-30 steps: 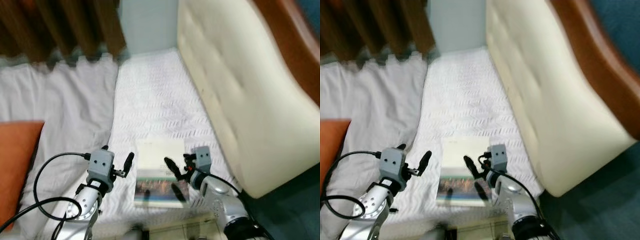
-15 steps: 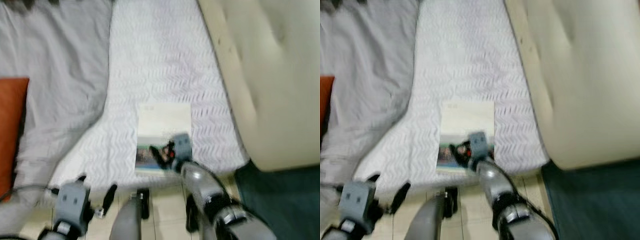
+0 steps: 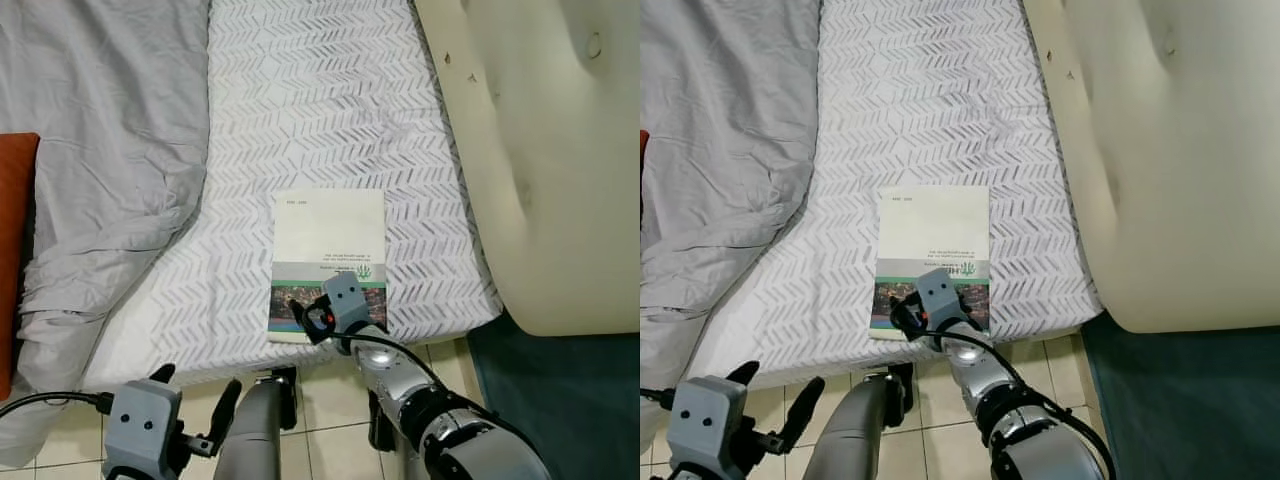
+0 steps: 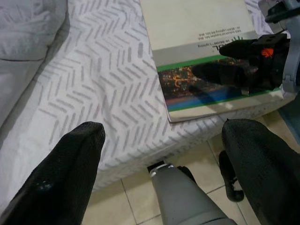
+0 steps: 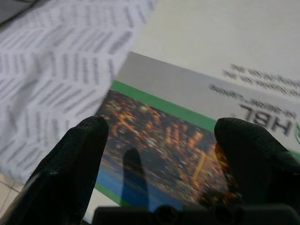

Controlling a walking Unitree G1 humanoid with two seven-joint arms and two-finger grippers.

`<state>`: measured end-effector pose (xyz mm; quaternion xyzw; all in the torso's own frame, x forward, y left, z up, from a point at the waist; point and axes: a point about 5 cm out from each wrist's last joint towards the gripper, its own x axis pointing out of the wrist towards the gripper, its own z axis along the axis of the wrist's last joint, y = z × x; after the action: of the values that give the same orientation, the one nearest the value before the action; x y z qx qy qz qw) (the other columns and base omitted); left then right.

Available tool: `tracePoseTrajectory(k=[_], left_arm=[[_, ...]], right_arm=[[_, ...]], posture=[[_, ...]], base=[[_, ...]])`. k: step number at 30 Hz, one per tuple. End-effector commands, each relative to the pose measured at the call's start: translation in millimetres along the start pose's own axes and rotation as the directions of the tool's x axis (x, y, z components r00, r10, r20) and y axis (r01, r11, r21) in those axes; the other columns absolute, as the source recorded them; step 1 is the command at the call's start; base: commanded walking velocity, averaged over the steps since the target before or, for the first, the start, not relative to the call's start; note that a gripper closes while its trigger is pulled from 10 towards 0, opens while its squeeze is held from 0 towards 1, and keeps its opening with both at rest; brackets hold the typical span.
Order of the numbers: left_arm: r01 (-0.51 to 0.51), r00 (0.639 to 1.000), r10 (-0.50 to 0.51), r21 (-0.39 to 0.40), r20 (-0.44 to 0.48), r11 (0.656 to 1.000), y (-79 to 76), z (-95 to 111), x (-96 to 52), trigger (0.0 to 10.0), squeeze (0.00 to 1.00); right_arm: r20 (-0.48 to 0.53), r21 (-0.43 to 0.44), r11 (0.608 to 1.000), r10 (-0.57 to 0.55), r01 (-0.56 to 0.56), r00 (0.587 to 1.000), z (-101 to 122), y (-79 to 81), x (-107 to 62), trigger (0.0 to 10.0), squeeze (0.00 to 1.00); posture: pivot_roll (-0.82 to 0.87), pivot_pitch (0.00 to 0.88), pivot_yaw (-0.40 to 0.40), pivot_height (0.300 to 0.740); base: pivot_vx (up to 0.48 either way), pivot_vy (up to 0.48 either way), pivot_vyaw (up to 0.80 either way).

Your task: Clean up the room

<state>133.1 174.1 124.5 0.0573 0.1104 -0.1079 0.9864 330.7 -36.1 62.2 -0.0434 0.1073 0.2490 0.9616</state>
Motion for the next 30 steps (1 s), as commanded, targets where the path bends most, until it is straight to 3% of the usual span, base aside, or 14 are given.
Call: tracePoseTrajectory(k=[1,6,14,20,21,22,24,25,27,30], left_arm=[[0.003,0.999,-0.004,-0.013,-0.045,1.000,-3.5,-6,-8.0,10.0,0.00],[0.008,0.998,-0.008,-0.012,-0.057,1.000,-7.5,-7,-12.0,10.0,0.00],[0.004,0.996,-0.005,-0.011,-0.087,1.000,-8.0,-3,-26.5,10.0,0.00],[0.002,0.994,-0.003,-0.003,-0.108,1.000,-7.3,-3,-32.8,10.0,0.00],[0.002,0.994,-0.002,-0.003,-0.113,1.000,-7.7,-4,-33.0,10.0,0.00],[0.002,0.994,-0.002,-0.003,-0.113,1.000,-7.7,-4,-33.0,10.0,0.00],[0.001,0.993,-0.002,-0.006,-0.115,1.000,-8.8,-4,-31.4,10.0,0.00],[0.001,0.993,-0.002,-0.006,-0.115,1.000,-8.8,-4,-31.4,10.0,0.00],[-0.002,0.993,0.001,-0.012,-0.116,1.000,-8.8,-5,-30.8,10.0,0.00],[-0.006,0.993,0.004,-0.016,-0.116,1.000,-8.7,-6,-29.8,10.0,0.00]], right_arm=[[-0.067,0.066,0.998,-0.006,0.010,0.998,-14,8.7,-2.1,10.0,0.00],[-0.097,0.139,0.989,-0.036,0.049,0.995,-16,7.9,-1.4,10.0,0.00],[-0.144,0.092,0.995,0.061,-0.048,0.988,-16,39.4,3.3,10.0,0.00],[-0.202,0.142,0.984,0.133,-0.105,0.970,-30,58.9,-2.0,10.0,0.00],[-0.232,0.094,0.981,0.185,-0.167,0.955,-38,67.8,-5.9,10.0,0.00],[-0.232,0.094,0.981,0.185,-0.167,0.955,-38,67.8,-5.9,10.0,0.00],[-0.264,-0.026,0.976,0.203,-0.217,0.943,-46,66.8,-10.6,10.0,0.00],[-0.264,-0.026,0.976,0.203,-0.217,0.943,-46,66.8,-10.6,10.0,0.00],[-0.285,-0.154,0.959,0.188,-0.239,0.940,-53,53.2,-15.1,10.0,0.00],[-0.291,-0.248,0.939,0.163,-0.239,0.943,-55,36.5,-17.2,10.0,0.00]], posture=[[0.28,0.678,0.058,0.740],[0.29,0.680,0.070,0.740],[0.34,0.698,0.116,0.740],[0.35,0.705,0.127,0.740],[0.35,0.708,0.123,0.740],[0.35,0.708,0.123,0.740],[0.34,0.706,0.113,0.740],[0.34,0.706,0.113,0.740],[0.32,0.702,0.099,0.740],[0.30,0.702,0.089,0.740]], base=[[0.000,0.000,0.00],[0.000,0.000,0.00],[0.000,0.000,0.00],[0.000,0.000,0.00],[0.000,0.000,0.00],[0.000,0.000,0.00],[0.000,0.000,0.00],[0.000,0.000,0.00],[0.000,0.000,0.00],[0.000,0.000,0.00]])
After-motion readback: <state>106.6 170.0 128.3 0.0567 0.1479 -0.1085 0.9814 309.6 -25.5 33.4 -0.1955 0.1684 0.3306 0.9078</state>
